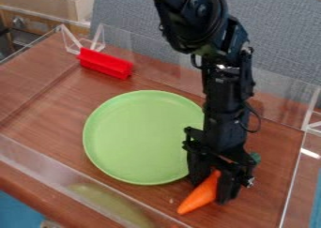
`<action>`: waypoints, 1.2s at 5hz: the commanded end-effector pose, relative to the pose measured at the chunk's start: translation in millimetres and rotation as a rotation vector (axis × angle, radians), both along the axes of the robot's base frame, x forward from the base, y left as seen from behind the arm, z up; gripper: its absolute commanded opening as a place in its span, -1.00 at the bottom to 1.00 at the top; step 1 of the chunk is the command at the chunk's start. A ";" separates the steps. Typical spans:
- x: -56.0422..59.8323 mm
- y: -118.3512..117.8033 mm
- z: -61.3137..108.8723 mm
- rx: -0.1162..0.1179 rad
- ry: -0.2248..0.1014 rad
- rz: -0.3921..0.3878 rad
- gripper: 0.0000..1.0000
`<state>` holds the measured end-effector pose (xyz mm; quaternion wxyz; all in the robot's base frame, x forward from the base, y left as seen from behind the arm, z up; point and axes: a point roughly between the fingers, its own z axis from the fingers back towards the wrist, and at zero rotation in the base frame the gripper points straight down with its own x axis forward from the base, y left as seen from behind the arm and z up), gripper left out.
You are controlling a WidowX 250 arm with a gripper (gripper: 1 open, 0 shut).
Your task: Put the carrot on the right side
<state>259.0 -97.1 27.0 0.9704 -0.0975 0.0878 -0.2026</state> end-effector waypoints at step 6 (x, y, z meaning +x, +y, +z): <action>9.0 -3.0 19.6 0.036 -0.095 0.033 1.00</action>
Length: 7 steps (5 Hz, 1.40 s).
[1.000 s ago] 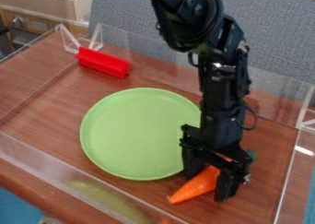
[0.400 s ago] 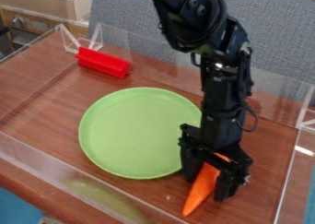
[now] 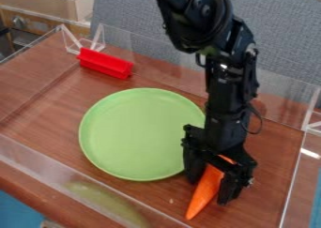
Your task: Put the carrot on the right side
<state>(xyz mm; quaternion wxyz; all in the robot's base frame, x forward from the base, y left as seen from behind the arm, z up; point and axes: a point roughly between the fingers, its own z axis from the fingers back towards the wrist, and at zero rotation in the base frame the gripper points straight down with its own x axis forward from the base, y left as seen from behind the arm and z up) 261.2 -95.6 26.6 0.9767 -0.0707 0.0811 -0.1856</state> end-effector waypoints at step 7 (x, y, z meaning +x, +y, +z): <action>95.6 53.6 91.6 -0.019 -0.290 0.235 1.00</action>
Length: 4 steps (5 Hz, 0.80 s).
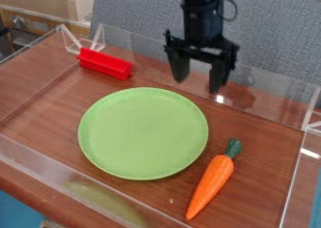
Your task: Put the carrot on the right side
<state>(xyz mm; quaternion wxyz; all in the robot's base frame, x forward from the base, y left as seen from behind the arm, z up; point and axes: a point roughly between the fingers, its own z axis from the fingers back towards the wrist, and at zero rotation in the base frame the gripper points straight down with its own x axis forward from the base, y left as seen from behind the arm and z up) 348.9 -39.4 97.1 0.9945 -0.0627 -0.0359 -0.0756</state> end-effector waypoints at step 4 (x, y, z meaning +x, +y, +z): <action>12.2 6.2 14.1 0.012 -0.080 0.026 1.00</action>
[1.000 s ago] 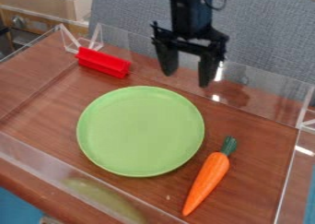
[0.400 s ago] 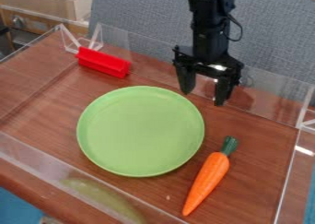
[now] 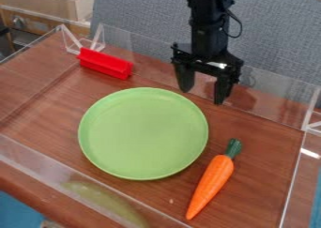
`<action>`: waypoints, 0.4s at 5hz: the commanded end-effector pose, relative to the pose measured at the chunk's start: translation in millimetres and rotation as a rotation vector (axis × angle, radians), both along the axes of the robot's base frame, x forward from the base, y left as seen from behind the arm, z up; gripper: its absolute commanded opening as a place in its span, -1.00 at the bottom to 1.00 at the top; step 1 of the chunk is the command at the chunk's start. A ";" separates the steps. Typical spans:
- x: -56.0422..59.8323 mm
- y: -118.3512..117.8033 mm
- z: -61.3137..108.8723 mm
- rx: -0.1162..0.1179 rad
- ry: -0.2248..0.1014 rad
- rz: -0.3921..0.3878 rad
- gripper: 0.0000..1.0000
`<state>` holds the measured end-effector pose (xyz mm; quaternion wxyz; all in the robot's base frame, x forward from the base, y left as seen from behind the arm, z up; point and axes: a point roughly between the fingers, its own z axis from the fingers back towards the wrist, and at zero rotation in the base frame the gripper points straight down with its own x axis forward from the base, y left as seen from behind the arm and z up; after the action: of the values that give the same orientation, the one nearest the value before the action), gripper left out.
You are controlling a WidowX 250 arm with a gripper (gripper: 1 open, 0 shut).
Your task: Put the carrot on the right side
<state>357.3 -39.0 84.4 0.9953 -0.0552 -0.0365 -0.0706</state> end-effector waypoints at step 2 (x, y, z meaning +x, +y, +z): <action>0.1 13.5 27.1 0.007 -0.070 0.030 1.00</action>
<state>354.8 -30.3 81.1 0.9963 -0.0502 -0.0292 -0.0627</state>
